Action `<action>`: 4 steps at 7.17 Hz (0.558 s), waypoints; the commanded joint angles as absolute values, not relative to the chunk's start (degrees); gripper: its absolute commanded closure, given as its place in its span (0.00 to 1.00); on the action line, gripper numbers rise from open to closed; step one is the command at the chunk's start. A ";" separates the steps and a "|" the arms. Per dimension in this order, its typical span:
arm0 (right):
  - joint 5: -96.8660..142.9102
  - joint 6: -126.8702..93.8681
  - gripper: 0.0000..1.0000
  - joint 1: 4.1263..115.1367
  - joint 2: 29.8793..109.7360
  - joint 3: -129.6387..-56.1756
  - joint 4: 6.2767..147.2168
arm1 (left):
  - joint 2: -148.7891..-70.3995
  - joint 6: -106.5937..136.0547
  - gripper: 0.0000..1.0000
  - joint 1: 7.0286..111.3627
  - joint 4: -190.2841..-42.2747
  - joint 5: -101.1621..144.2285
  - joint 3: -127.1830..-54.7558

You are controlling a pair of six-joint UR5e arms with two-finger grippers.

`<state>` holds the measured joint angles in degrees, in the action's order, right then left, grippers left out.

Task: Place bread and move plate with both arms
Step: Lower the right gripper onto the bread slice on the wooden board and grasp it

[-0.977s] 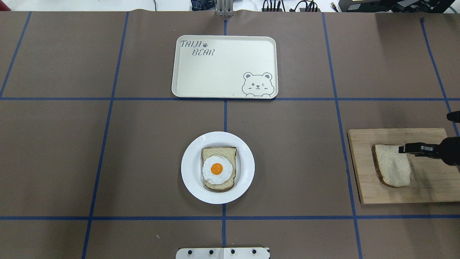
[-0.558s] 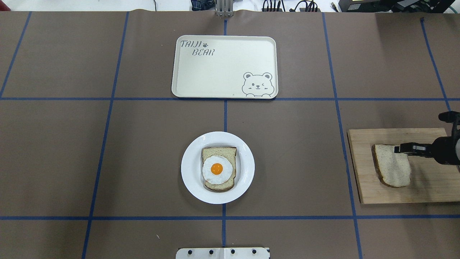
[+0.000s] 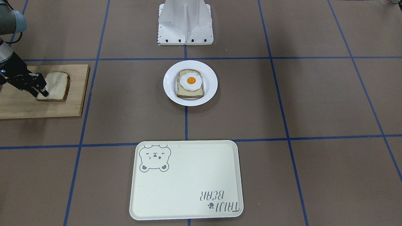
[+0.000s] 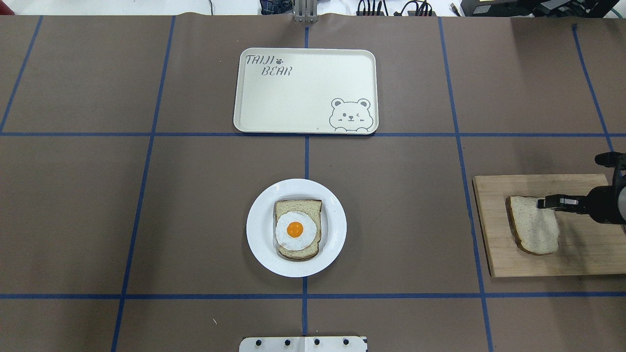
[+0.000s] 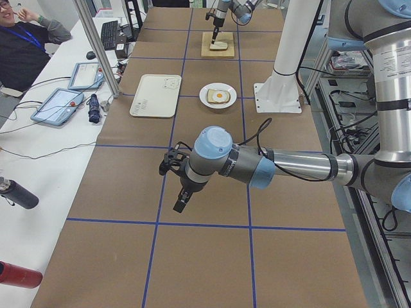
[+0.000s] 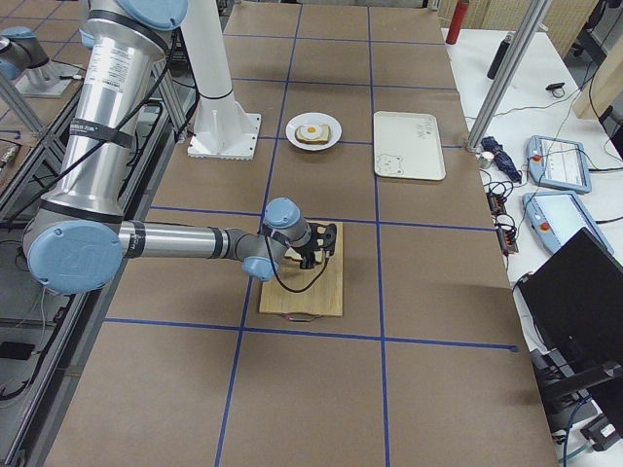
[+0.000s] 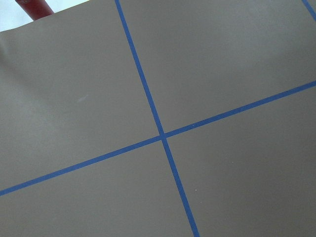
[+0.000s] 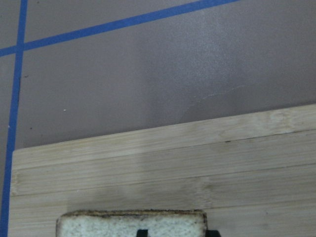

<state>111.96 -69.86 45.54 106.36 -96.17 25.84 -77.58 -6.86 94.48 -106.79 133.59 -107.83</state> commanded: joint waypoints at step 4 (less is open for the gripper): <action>112.58 -67.24 1.00 45.61 106.35 -96.50 25.75 | -77.17 -6.86 0.01 94.48 -106.79 133.59 -108.02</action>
<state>111.90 -67.95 45.47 106.35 -96.24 25.82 -77.22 -6.86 94.48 -106.79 133.59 -108.00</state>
